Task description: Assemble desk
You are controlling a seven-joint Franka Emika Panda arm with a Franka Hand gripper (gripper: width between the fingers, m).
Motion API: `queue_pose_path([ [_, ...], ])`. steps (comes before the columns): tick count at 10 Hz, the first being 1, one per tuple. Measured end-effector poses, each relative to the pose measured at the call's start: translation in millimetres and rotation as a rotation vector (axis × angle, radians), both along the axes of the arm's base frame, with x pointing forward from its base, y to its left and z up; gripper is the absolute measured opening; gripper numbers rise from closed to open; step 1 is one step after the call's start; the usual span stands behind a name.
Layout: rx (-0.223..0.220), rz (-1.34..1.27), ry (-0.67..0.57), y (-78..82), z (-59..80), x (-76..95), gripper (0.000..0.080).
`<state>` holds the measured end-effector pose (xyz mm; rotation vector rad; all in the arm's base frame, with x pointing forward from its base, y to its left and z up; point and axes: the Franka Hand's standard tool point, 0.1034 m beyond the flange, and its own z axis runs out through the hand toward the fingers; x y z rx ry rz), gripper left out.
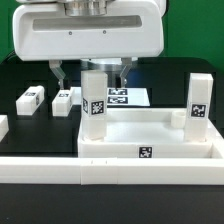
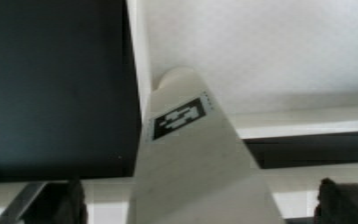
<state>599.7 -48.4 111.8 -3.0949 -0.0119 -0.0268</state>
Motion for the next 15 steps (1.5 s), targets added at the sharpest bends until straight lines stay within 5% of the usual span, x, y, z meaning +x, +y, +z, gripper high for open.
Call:
queue_pose_path([
  [3, -0.039, 0.277, 0.015, 0.6, -1.8, 1.6, 0.0649],
  [4, -0.04, 0.323, 0.015, -0.7, -2.9, 0.8, 0.0522],
  [5, -0.039, 0.319, 0.015, -0.7, -3.0, 0.8, 0.0522],
  [7, -0.039, 0.313, 0.016, -0.6, -3.3, 0.7, 0.0286],
  [10, -0.037, 0.28, 0.017, -0.2, -3.5, 0.7, 0.0287],
  [15, -0.024, -0.362, 0.035, 1.5, -4.4, -0.1, 0.0287],
])
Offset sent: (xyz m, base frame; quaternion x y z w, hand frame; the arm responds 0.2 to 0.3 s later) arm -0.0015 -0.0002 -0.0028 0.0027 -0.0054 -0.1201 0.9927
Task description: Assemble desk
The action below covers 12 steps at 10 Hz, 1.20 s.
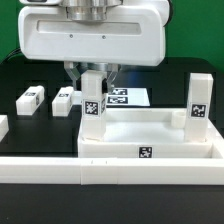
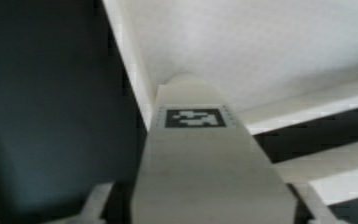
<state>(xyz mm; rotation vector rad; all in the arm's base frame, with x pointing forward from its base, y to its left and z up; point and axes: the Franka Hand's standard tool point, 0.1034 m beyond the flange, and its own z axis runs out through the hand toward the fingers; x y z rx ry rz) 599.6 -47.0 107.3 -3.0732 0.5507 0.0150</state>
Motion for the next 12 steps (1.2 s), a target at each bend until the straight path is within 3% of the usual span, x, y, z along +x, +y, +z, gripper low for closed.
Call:
queue_pose_path([
  [5, 0.016, -0.552, 0.016, -1.2, -1.0, 0.5, 0.0287],
  [8, 0.021, -0.495, 0.015, -1.7, -1.7, 0.3, 0.0301],
  [10, 0.02, -0.386, 0.013, -1.7, -3.1, -0.2, 0.0609],
  [12, 0.011, -0.167, -0.014, -2.2, -2.9, 2.8, 0.0637],
])
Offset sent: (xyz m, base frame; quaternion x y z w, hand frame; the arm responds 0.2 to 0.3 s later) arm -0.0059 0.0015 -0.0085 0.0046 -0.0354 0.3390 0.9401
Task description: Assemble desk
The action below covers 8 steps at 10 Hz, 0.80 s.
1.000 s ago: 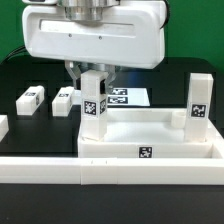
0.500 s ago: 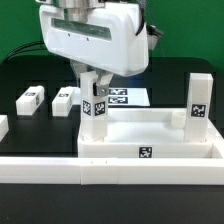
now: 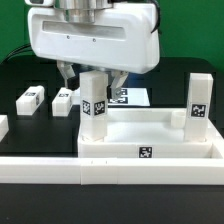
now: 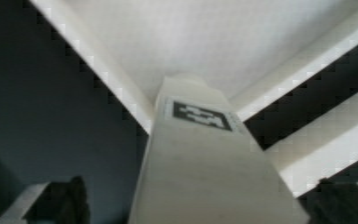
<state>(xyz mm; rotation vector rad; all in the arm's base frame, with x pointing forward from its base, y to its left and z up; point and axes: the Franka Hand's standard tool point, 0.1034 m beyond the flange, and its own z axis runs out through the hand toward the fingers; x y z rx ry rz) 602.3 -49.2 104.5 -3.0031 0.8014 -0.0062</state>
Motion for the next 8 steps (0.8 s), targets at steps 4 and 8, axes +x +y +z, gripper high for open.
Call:
queue_pose_path([
  [4, -0.008, 0.441, -0.011, -1.2, 3.3, 2.5, 0.0648],
  [8, -0.013, 0.846, -0.026, 2.4, 3.3, 3.2, 0.0648],
])
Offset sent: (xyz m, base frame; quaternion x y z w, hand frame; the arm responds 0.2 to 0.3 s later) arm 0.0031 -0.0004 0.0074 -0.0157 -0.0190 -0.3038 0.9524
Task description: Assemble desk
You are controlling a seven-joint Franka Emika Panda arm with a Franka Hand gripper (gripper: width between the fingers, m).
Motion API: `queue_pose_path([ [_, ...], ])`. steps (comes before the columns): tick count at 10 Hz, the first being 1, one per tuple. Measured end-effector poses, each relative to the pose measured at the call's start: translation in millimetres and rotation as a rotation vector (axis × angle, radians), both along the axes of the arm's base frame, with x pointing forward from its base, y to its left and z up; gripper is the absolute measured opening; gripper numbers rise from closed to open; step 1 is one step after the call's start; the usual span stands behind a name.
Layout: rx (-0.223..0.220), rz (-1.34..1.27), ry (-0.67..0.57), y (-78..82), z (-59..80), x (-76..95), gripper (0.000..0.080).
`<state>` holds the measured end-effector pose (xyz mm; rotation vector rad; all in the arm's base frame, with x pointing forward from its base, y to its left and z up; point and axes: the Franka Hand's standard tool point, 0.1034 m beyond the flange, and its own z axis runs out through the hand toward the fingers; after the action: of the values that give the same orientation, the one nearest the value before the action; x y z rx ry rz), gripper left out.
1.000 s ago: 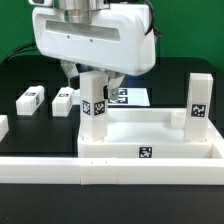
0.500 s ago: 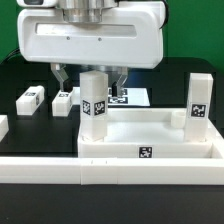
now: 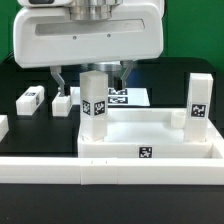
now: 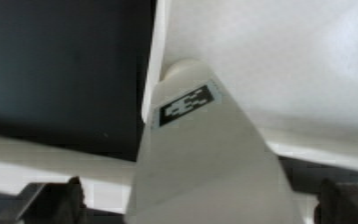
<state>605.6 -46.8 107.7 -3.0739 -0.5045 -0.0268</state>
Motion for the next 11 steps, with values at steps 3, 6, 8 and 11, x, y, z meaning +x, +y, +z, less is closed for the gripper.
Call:
queue_pose_path([
  [3, -0.003, 0.164, -0.004, -1.2, -0.1, -0.2, 0.0648],
  [6, -0.006, 0.224, -0.005, -2.4, -0.3, -0.4, 0.0387],
  [8, -0.006, 0.206, -0.004, -2.5, -0.6, -0.5, 0.0288],
  [11, -0.003, 0.093, -0.001, -2.5, -0.9, -0.6, 0.0288],
])
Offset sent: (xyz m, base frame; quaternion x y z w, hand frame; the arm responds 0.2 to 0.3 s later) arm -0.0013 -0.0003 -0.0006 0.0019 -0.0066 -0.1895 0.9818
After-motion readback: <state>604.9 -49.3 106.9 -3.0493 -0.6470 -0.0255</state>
